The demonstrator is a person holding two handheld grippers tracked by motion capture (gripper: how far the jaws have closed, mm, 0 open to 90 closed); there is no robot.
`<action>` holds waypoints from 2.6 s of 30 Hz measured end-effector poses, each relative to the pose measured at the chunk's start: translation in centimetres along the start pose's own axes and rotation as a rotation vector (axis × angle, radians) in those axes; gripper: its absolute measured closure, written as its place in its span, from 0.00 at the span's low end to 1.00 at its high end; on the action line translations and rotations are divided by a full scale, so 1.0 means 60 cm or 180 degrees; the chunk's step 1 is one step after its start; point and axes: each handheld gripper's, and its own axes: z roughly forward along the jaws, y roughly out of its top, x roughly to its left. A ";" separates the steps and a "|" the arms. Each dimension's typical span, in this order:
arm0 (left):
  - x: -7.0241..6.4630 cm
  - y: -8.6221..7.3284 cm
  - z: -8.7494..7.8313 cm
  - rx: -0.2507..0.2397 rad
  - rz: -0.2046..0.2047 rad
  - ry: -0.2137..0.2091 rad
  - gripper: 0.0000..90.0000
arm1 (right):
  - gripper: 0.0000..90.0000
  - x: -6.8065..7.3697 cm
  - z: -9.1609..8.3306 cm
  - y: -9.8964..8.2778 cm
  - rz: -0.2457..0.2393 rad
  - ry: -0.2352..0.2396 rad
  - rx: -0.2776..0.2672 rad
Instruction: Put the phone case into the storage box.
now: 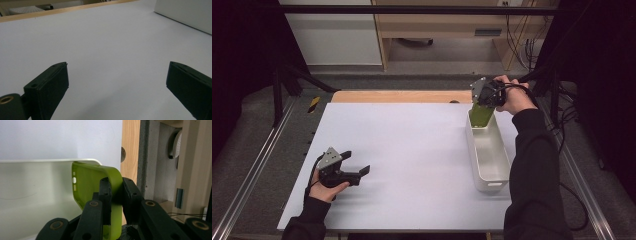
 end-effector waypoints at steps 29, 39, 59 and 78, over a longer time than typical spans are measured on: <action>0.001 -0.001 0.001 0.0010 -0.0005 0.0016 0.04 | 0.88 -0.005 0.041 -0.002 -0.0001 0.0051 0.0103; 0.001 -0.001 0.000 0.0011 0.0002 0.0015 0.04 | 0.87 -0.005 0.041 0.000 0.0034 0.0054 0.0118; 0.002 -0.001 0.000 0.0002 0.0001 0.0016 0.04 | 0.72 -0.008 0.036 0.000 0.0086 -0.0040 0.0152; 0.001 0.001 -0.004 -0.0036 -0.0014 0.0010 0.04 | 0.45 0.004 -0.010 0.009 0.0444 -0.0015 -0.0158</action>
